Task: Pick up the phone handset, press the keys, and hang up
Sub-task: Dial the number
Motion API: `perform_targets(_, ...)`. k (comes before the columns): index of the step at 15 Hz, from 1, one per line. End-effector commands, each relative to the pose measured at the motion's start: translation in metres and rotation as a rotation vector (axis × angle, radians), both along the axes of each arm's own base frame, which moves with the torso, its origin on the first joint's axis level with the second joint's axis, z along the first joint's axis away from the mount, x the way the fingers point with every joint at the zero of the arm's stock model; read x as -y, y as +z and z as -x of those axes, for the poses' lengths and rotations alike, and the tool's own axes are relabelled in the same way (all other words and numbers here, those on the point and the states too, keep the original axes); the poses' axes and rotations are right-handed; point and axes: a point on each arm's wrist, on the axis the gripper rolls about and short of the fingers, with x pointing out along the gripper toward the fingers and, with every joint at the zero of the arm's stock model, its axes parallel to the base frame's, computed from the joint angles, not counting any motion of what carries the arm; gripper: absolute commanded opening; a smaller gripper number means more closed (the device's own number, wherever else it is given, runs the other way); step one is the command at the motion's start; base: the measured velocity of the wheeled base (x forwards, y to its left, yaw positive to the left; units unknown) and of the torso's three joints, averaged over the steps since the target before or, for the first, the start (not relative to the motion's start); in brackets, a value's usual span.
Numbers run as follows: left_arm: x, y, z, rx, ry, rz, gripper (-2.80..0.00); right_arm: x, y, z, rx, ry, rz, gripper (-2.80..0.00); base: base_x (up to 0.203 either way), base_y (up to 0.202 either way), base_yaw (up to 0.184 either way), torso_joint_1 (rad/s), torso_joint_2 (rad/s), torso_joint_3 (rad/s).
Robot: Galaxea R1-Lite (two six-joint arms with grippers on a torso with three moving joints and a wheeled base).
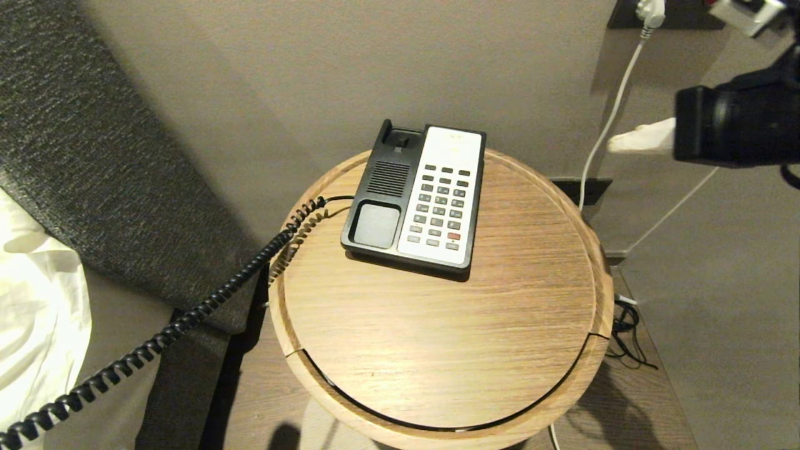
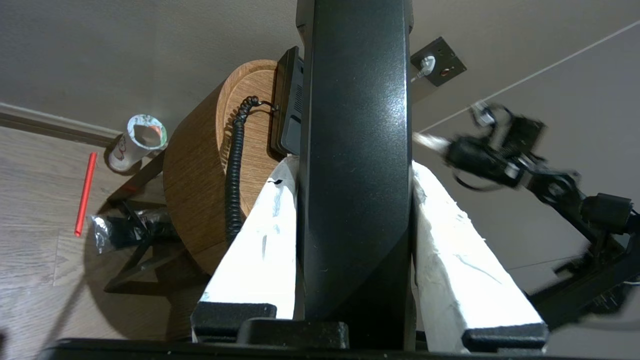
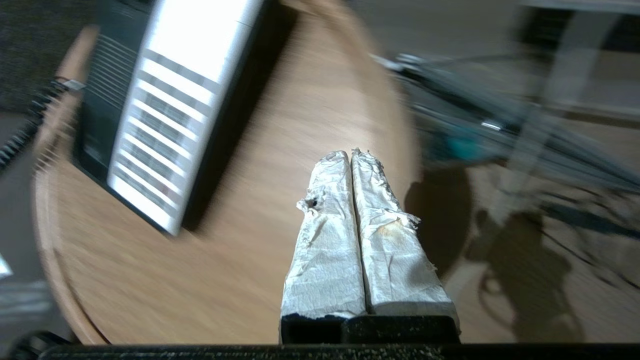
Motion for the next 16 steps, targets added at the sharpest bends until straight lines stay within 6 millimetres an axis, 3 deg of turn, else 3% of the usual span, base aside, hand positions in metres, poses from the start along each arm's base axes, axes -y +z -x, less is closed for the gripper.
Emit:
perform_targets(1,0.001,0.0,-0.001,-0.006,0.0,-0.001,-2.8,-0.061,-0.011,-0.022,-0.032,0.043,0.003,-2.8,0.0,0.0,0.0,0.0,0.0,0.0)
perform_targets(4,0.002,-0.002,-0.002,-0.012,0.002,-0.006,-2.8,-0.093,-0.019,-0.008,-0.033,0.048,0.034,-2.8,0.0,0.0,0.0,0.0,0.0,0.0)
perform_targets(9,0.002,-0.005,-0.002,-0.015,0.003,-0.01,-2.8,-0.114,-0.037,0.004,-0.059,0.058,0.103,-2.8,0.0,0.0,0.0,0.0,0.0,0.0)
perform_targets(16,0.002,-0.011,-0.002,-0.024,0.005,-0.018,-2.8,-0.134,-0.05,-0.007,-0.062,0.068,0.104,-2.8,0.0,0.0,0.0,0.0,0.0,0.0)
